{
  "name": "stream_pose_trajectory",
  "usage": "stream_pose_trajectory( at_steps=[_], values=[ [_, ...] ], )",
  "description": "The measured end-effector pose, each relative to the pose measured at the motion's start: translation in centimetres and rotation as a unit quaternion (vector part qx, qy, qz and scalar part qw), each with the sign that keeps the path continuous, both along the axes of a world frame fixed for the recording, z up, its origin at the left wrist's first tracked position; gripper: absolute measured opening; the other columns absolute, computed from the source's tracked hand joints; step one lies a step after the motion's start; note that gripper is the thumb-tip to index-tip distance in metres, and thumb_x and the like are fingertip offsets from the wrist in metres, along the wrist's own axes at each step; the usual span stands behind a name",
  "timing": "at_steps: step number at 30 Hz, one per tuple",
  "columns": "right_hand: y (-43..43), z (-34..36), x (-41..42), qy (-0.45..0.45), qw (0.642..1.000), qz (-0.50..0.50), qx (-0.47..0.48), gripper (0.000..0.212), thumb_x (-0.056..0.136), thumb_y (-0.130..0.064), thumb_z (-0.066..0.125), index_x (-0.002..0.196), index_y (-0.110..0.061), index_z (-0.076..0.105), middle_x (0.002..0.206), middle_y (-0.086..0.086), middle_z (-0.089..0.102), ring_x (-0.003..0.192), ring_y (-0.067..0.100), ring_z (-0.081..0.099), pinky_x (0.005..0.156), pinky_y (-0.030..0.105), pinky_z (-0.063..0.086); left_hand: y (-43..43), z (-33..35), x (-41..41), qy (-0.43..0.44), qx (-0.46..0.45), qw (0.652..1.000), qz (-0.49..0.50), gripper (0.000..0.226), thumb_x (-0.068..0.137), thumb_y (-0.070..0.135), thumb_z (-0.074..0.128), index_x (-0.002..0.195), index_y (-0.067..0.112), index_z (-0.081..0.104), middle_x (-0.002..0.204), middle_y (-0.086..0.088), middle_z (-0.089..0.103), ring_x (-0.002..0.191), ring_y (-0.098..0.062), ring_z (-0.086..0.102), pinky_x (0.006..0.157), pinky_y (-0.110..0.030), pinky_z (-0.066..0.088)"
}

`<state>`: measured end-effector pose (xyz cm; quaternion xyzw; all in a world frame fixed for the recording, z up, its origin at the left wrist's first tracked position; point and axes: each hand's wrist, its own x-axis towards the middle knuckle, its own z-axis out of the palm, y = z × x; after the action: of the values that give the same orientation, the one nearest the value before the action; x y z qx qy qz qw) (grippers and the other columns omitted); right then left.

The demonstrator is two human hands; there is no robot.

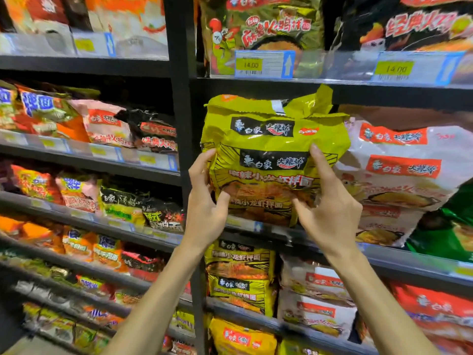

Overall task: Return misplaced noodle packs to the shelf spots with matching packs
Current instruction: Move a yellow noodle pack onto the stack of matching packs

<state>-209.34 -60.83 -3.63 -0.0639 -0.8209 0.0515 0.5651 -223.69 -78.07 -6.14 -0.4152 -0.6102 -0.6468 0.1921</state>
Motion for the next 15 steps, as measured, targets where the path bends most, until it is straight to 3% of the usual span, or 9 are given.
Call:
stream_pose_trajectory(
  at_steps=[3, 6, 9, 13, 15],
  values=[
    [0.2, -0.6, -1.2, 0.017, 1.000, -0.025, -0.007, 0.103, 0.073, -0.020, 0.088, 0.149, -0.033, 0.021, 0.078, 0.010, 0.065, 0.055, 0.023, 0.055, 0.045, 0.031, 0.046, 0.9, 0.3, -0.4, 0.007, 0.012, 1.000, 0.007, 0.089, 0.087, -0.019, 0.053, 0.143, 0.044, 0.024, 0.145, -0.025, 0.041, 0.138, -0.042, 0.043, 0.110, -0.060, 0.040],
    [0.3, -1.1, -2.4, 0.029, 0.999, -0.043, -0.010, 0.107, 0.070, -0.014, 0.090, 0.148, -0.036, 0.019, 0.082, 0.016, 0.068, 0.053, 0.024, 0.057, 0.043, 0.030, 0.046, 1.6, 0.1, -0.8, 0.021, 0.016, 1.000, 0.009, 0.079, 0.084, -0.017, 0.049, 0.137, 0.036, 0.025, 0.144, -0.023, 0.040, 0.135, -0.034, 0.047, 0.107, -0.052, 0.045],
    [0.5, -1.4, -3.1, 0.033, 0.998, -0.045, -0.026, 0.114, 0.064, -0.001, 0.089, 0.147, -0.038, 0.019, 0.084, 0.018, 0.068, 0.054, 0.026, 0.058, 0.042, 0.033, 0.048, 2.0, -0.1, -1.4, 0.020, 0.009, 1.000, 0.019, 0.080, 0.083, -0.022, 0.048, 0.134, 0.035, 0.024, 0.143, -0.023, 0.040, 0.122, -0.020, 0.053, 0.093, -0.037, 0.050],
    [0.6, -1.7, -3.6, 0.024, 0.998, -0.044, -0.043, 0.116, 0.062, 0.002, 0.088, 0.147, -0.038, 0.020, 0.087, 0.021, 0.069, 0.059, 0.030, 0.062, 0.046, 0.033, 0.051, 2.5, -0.5, -2.2, 0.030, -0.004, 0.999, 0.023, 0.079, 0.085, -0.018, 0.048, 0.136, 0.035, 0.022, 0.144, -0.022, 0.040, 0.131, -0.027, 0.050, 0.103, -0.027, 0.045],
    [0.5, -1.4, -3.8, 0.007, 0.998, -0.047, -0.053, 0.109, 0.067, -0.003, 0.087, 0.149, -0.035, 0.022, 0.091, 0.018, 0.070, 0.061, 0.028, 0.063, 0.049, 0.027, 0.047, 2.5, -0.3, -2.2, 0.039, -0.014, 0.999, 0.025, 0.077, 0.088, -0.015, 0.050, 0.143, 0.031, 0.021, 0.149, -0.021, 0.038, 0.124, -0.024, 0.054, 0.097, -0.025, 0.048]
  ],
)
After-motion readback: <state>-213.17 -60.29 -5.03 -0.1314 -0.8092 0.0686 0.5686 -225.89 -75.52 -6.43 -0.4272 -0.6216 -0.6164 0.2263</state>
